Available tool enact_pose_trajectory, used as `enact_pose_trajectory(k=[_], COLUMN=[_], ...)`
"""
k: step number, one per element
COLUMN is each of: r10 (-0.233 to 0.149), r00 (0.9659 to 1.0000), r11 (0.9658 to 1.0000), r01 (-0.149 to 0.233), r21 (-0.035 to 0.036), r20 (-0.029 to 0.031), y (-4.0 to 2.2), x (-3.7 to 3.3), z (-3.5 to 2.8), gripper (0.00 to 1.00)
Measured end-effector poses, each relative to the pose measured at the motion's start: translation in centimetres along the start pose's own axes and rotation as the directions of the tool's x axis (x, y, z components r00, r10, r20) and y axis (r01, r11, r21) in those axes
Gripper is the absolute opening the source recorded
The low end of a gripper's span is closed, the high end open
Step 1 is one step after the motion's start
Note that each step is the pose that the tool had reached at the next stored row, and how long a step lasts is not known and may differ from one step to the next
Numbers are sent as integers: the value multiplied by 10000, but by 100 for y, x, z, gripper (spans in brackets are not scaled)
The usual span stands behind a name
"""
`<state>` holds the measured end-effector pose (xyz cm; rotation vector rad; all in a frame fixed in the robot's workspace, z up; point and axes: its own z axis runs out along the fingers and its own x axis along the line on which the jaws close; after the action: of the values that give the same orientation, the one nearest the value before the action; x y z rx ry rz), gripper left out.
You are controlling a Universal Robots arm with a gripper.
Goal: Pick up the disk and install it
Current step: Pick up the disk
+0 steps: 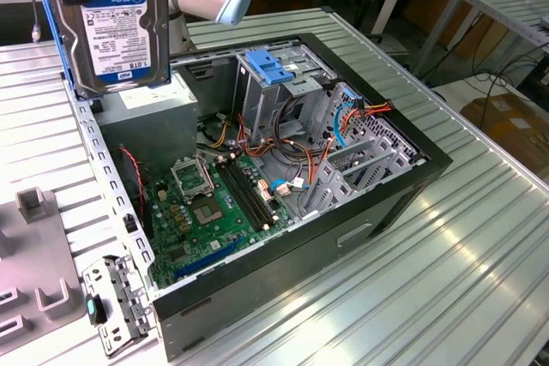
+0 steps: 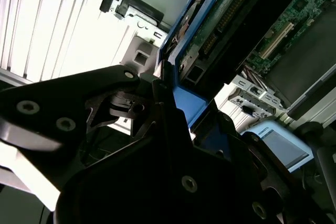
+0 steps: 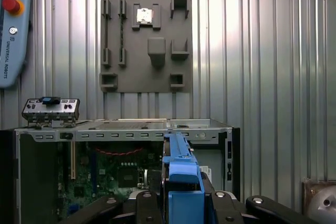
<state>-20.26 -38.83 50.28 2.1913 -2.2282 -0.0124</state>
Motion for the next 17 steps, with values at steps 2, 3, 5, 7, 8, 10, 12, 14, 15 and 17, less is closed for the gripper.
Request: enact_pose_trajectory(k=[2,3,5,7,8,10,12,14,15,17], r10=[8,12,19,26,28,34,40,46,49,52], r00=[10000,10000,10000,10000,10000,10000,10000,10000,10000,10000], r11=[10000,10000,10000,10000,10000,10000,10000,10000,10000,10000], r01=[-8,-12,-19,-26,-28,-34,-40,-46,-49,-52], r21=[0,0,1,0,0,0,-1,0,-1,-2], r20=[0,1,1,1,1,1,0,1,1,2], y=[-46,-68,-100,-117,-124,-139,-165,-214,-266,-319], x=[1,3,15,28,34,48,60,66,67,66], z=[-1,-1,-1,-1,-2,-1,-2,-3,-4,-4], gripper=[37,37,37,37,37,37,37,37,37,37])
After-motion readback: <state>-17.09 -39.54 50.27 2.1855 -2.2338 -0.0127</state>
